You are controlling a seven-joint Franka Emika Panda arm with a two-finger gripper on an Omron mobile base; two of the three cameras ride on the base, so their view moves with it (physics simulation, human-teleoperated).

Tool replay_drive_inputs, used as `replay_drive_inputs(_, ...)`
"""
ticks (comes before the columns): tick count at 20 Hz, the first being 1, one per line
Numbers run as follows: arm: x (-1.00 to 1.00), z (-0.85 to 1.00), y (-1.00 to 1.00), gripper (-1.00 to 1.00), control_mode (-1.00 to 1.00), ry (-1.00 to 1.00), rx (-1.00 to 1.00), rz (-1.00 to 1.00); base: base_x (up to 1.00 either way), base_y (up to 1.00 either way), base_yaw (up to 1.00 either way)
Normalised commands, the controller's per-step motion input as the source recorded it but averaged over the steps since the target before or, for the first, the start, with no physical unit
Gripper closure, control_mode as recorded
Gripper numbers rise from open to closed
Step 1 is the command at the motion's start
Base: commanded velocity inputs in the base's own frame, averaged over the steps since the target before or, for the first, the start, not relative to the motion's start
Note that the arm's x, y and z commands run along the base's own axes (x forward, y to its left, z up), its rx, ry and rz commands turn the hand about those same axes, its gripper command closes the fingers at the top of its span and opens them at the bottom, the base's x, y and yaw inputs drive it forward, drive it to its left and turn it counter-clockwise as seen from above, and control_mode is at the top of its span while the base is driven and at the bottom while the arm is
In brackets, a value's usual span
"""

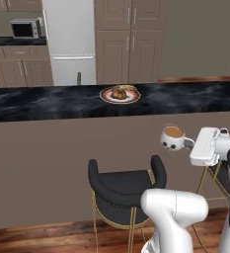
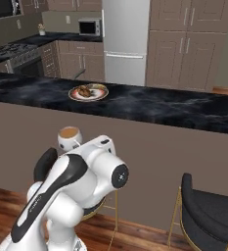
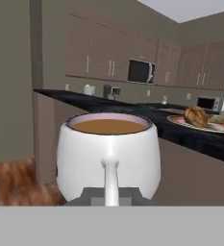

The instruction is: Pick up the brewed coffee from the coffee machine and place it next to the breakfast plate on the dining counter.

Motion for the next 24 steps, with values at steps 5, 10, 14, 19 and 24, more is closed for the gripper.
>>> replay_drive_inputs(5,0.61,0.35,-0.19,1.0,-1.0,0.0,0.01,0.0,0.0,0.0,0.0)
replay_drive_inputs(10,0.51,0.55,-0.11,1.0,-1.0,0.0,0.0,0.0,0.0,0.0,0.0)
replay_drive_inputs(14,0.33,0.64,0.0,1.0,-1.0,0.0,0.0,0.0,0.0,0.0,0.0)
replay_drive_inputs(19,0.54,0.42,-0.24,1.0,-1.0,0.02,0.01,-0.03,0.0,0.0,0.0)
replay_drive_inputs(24,0.79,0.12,-0.4,1.0,-1.0,0.1,0.0,-0.1,0.0,0.0,0.0)
